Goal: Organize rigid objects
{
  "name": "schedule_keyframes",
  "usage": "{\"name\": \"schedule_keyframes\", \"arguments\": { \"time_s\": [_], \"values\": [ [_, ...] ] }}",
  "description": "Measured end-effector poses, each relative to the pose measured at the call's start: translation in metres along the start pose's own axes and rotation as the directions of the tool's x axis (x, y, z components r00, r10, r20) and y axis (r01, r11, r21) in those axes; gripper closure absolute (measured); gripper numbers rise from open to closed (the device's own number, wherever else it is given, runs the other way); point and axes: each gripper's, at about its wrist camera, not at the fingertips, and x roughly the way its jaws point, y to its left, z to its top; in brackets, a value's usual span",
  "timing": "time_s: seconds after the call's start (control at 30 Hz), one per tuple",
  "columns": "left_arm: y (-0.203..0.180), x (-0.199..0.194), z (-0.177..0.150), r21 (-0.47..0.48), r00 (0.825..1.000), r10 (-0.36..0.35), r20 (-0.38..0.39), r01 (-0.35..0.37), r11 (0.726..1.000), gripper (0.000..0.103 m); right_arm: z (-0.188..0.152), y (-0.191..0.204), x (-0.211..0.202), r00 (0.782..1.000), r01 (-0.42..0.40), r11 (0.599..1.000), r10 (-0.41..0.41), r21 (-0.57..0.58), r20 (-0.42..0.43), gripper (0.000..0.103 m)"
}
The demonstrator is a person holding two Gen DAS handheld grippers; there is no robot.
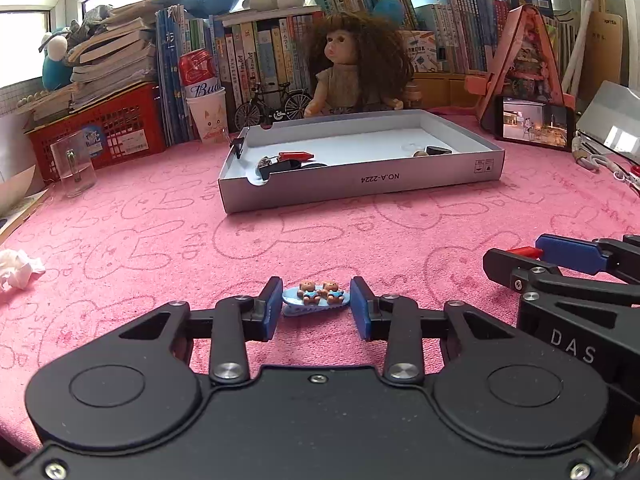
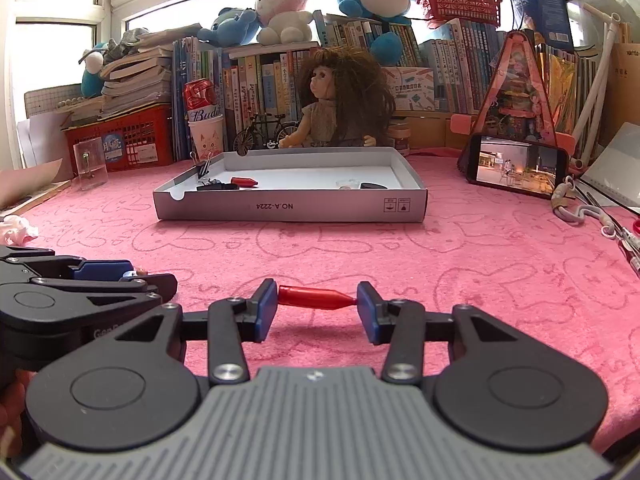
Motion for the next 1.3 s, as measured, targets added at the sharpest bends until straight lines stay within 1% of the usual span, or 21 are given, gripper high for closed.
{"name": "schedule_keyframes", "arguments": {
  "time_s": [0.13, 0.27, 0.7, 1.0, 1.3],
  "values": [
    [0.005, 0.001, 0.003, -0.018, 1.0, -0.015, -0.006, 0.015, 1.0, 0.068, 0.001, -0.002, 0.001, 1.0, -0.002, 1.0, 0.002, 0.004, 0.003, 0.054],
    [0.008, 0.001, 0.008, -0.026, 1.0, -0.023, 0.004, 0.023, 0.999, 0.068, 0.003, -0.003, 0.001, 1.0, -0.003, 1.0, 0.003, 0.004, 0.006, 0.054],
    [0.017, 0.004, 0.023, -0.051, 0.999, -0.039, 0.023, 0.04, 0.998, 0.068, 0.007, -0.006, 0.003, 1.0, 0.001, 1.0, -0.001, 0.012, 0.011, 0.054],
    [0.022, 0.007, 0.031, -0.069, 0.999, -0.047, 0.027, 0.049, 0.996, 0.068, 0.015, -0.014, 0.008, 1.0, 0.012, 1.0, -0.012, 0.021, 0.017, 0.054],
    [0.023, 0.011, 0.038, -0.075, 0.998, -0.055, 0.031, 0.058, 0.996, 0.068, 0.017, -0.016, 0.013, 1.0, 0.01, 1.0, -0.01, 0.027, 0.0, 0.054]
  ]
}}
